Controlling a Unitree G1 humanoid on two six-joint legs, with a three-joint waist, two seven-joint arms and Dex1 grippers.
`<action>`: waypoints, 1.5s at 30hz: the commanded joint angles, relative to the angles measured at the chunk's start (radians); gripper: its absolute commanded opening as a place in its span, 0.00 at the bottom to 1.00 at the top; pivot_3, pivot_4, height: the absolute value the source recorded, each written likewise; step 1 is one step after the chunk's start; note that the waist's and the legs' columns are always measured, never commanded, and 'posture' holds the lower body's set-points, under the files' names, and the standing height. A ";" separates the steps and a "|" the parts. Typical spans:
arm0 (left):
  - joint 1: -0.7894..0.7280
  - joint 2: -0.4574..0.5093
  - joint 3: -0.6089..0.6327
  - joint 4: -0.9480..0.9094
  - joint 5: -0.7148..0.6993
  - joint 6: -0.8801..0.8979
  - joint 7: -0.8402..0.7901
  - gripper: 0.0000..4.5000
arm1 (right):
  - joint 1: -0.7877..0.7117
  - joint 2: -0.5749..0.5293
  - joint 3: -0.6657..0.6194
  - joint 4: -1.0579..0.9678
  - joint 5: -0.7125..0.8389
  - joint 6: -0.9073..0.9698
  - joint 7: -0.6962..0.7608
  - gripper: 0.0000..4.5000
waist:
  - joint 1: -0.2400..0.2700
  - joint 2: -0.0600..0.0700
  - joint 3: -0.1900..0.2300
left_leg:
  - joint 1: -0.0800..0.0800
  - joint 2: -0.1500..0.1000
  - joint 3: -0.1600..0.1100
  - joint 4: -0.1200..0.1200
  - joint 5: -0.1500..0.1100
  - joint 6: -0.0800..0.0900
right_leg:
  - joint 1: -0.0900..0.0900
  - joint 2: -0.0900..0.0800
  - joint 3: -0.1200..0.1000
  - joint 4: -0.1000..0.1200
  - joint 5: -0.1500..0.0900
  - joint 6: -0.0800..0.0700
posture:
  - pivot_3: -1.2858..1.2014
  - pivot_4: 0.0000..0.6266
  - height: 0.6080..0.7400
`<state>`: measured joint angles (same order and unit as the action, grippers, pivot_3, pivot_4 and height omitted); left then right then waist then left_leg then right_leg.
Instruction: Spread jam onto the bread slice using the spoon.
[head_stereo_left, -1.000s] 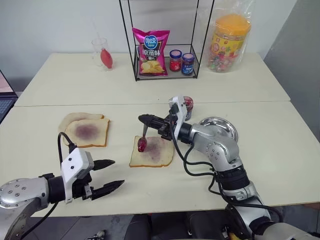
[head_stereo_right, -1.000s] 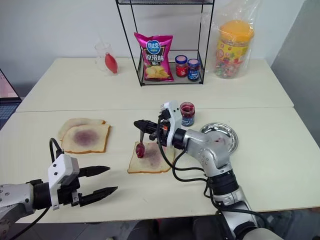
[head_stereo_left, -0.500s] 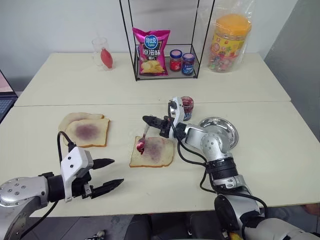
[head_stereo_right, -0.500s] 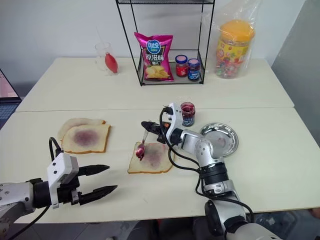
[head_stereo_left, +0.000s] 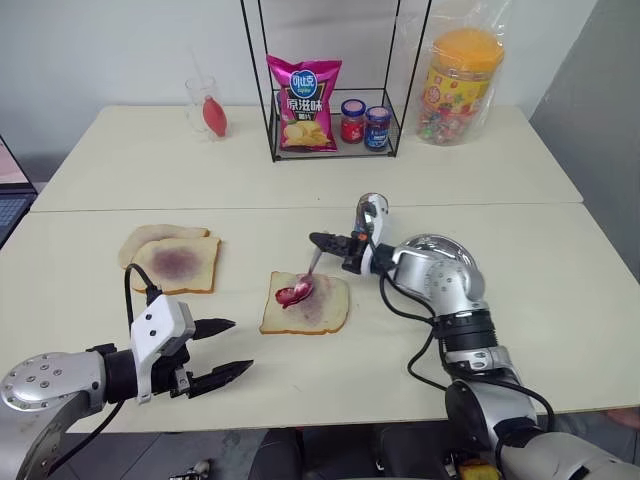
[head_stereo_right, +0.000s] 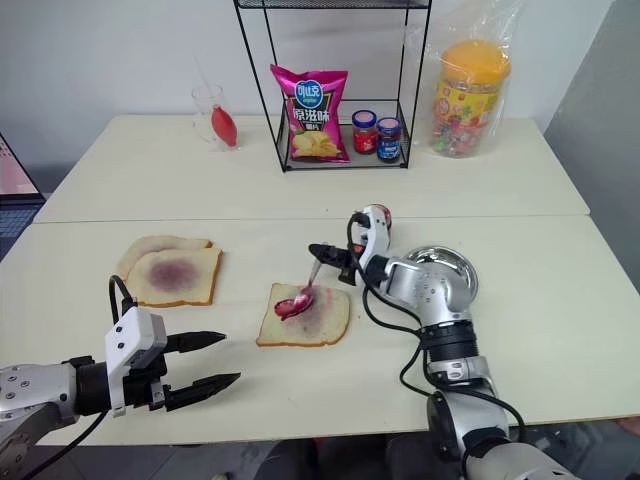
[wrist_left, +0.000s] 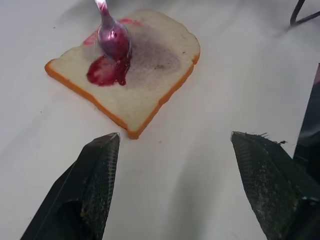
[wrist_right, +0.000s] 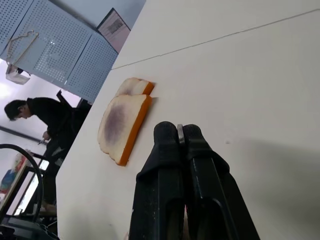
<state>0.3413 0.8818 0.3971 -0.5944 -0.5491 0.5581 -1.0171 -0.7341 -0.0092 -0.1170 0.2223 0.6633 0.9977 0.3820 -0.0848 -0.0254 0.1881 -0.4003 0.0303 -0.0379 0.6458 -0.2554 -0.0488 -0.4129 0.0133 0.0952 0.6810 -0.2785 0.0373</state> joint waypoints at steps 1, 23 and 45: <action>-0.006 0.011 -0.005 -0.025 -0.001 -0.018 -0.005 0.82 | 0.005 -0.017 -0.048 -0.112 0.070 0.072 -0.018 0.00 | -0.001 0.000 0.000 | 0.000 0.000 0.000 0.000 0.000 0.000 | 0.000 0.000 0.000 0.000 0.000 0.000 | 0.52 0.24 1.00; -0.020 0.019 -0.031 -0.012 0.016 -0.029 -0.017 0.82 | 0.098 0.085 0.051 -0.054 0.002 -0.020 -0.049 0.00 | -0.002 0.000 0.000 | 0.000 0.000 0.000 0.000 0.000 0.000 | 0.000 0.000 0.000 0.000 0.000 0.000 | 0.52 0.24 1.00; -0.135 -0.012 -0.120 0.046 0.025 -0.069 0.003 0.82 | 0.102 0.007 -0.141 -0.236 0.240 0.080 -0.054 0.00 | 0.001 0.000 0.000 | 0.000 0.000 0.000 0.000 0.000 0.000 | 0.001 0.001 0.000 0.000 0.000 0.000 | 0.52 0.24 1.00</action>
<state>0.2187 0.8738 0.2780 -0.5389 -0.5226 0.5124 -1.0157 -0.6080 -0.0152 -0.2369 0.0580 0.8298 1.0656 0.3062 -0.0842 -0.0254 0.1881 -0.3999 0.0307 -0.0380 0.6461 -0.2554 -0.0487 -0.4120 0.0139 0.0953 0.6808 -0.2786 0.0374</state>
